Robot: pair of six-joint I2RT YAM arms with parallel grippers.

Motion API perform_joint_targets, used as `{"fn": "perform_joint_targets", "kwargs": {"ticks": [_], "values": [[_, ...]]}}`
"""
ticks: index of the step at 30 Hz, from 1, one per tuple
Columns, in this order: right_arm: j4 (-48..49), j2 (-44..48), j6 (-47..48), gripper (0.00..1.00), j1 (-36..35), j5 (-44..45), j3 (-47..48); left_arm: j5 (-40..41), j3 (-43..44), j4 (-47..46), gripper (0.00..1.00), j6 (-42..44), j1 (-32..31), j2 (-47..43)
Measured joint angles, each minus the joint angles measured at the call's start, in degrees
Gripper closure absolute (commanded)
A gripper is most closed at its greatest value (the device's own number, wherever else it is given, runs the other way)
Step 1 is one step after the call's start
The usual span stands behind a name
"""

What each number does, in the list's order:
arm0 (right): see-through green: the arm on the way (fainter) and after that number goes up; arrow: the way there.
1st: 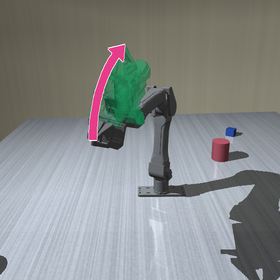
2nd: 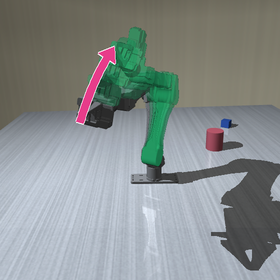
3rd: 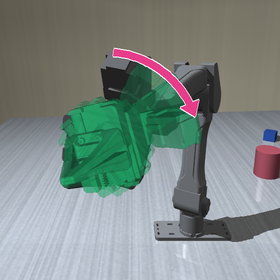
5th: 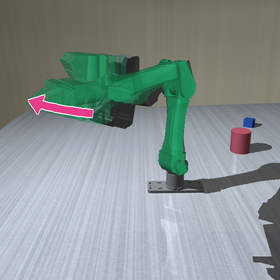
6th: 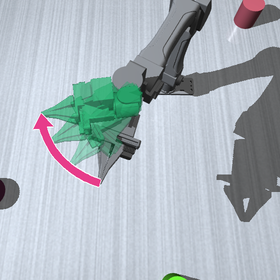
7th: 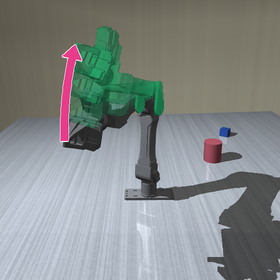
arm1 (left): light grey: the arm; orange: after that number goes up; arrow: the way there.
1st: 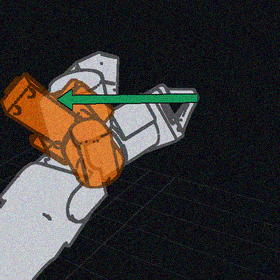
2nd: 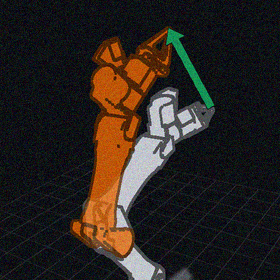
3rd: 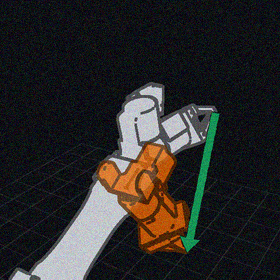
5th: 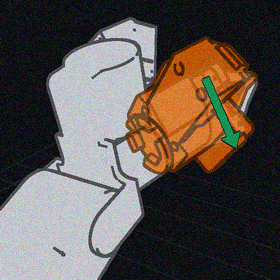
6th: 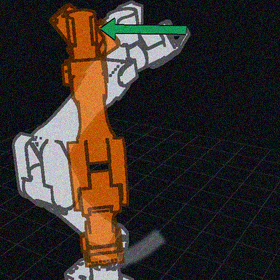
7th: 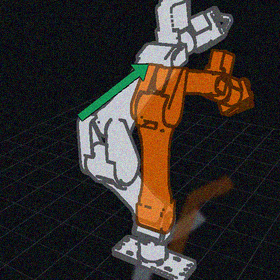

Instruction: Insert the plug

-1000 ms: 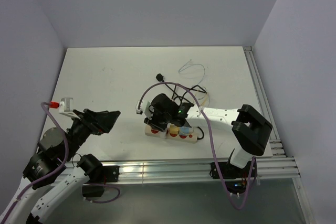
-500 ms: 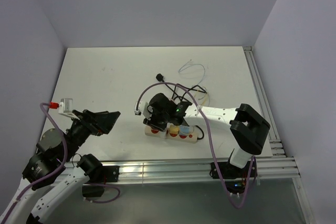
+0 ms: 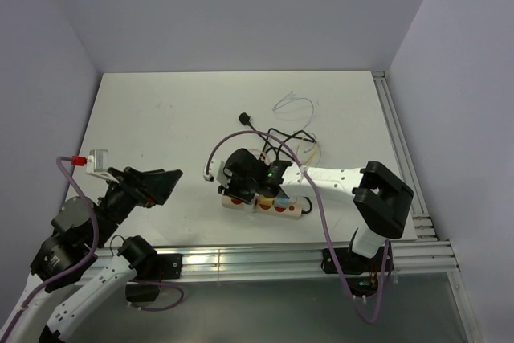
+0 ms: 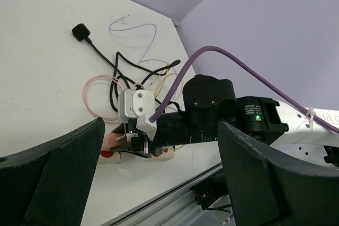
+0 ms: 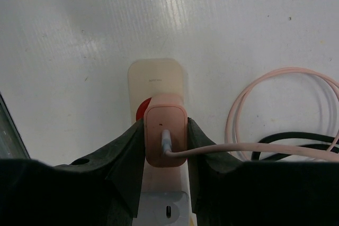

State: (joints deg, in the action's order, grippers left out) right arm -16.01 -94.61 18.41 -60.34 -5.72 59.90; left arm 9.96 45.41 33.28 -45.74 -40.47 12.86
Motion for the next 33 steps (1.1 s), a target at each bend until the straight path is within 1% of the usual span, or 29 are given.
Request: {"fn": "perform_joint_targets", "kwargs": {"ticks": [2, 3, 5, 6, 7, 10, 14, 16, 18, 21, 22, 25, 28, 31, 33], "values": [[0.0, 0.3, -0.6, 0.53, -0.1, 0.8, 0.0, 0.0, 0.0, 0.0, 0.07, 0.0, 0.0, 0.4], [-0.4, 0.5, -1.2, 0.40, -0.1, 1.3, 0.0, 0.0, 0.0, 0.0, 0.07, 0.0, 0.0, 0.6], [-0.7, 0.8, -2.6, 0.29, 0.0, 1.8, -0.7, 0.0, 0.0, 0.0, 0.07, 0.0, 0.0, 1.0], [-0.9, 1.4, -3.1, 0.04, 0.2, 1.9, -0.8, 0.0, 0.0, 0.0, 0.07, 0.0, 0.0, 1.2], [-1.2, 2.1, -3.7, 0.00, 0.4, 2.0, -1.0, 0.0, 0.0, 0.0, 0.07, 0.0, 0.0, 1.4], [-3.8, 6.1, -3.9, 0.00, 1.8, 1.4, -1.0, 0.0, 0.0, 0.0, 0.07, 0.0, 0.0, 1.8], [-5.7, 11.6, -4.4, 0.00, 3.4, -2.6, 1.6, 0.0, 0.0, -0.1, 0.07, -0.1, 0.0, 2.3], [-6.6, 12.5, -4.7, 0.00, 3.5, -5.1, 4.4, 0.0, -0.1, -0.2, 0.07, -0.2, 0.0, 2.4], [-7.0, 13.0, -5.6, 0.00, 3.5, -6.9, 7.3, 0.0, -0.1, -0.4, 0.09, -0.3, 0.0, 2.4], [-7.8, 14.1, -8.3, 0.00, 3.5, -7.1, 8.6, -0.9, -0.4, -1.5, 0.12, 0.0, 0.0, 3.0], [-8.4, 14.8, -9.7, 0.00, 3.5, -6.9, 8.3, -1.6, -0.7, -2.2, 0.19, 0.3, 0.0, 3.5], [-9.0, 18.9, -15.7, 0.00, 3.5, -5.0, 5.3, -5.5, -1.9, -4.8, 0.26, 2.1, 0.0, 6.9], [-9.8, 25.0, -23.6, 0.00, 3.6, -0.7, 1.7, -8.7, -3.2, -7.2, 0.31, 3.0, 0.0, 11.5], [-12.6, 30.1, -32.5, 0.00, 4.6, 4.7, 1.5, -9.9, -3.6, -8.2, 0.35, 2.7, 0.0, 17.6], [-14.3, 32.7, -37.4, 0.00, 6.3, 7.7, 1.6, -10.4, -3.6, -8.9, 0.36, 2.4, 0.0, 21.2]]}}
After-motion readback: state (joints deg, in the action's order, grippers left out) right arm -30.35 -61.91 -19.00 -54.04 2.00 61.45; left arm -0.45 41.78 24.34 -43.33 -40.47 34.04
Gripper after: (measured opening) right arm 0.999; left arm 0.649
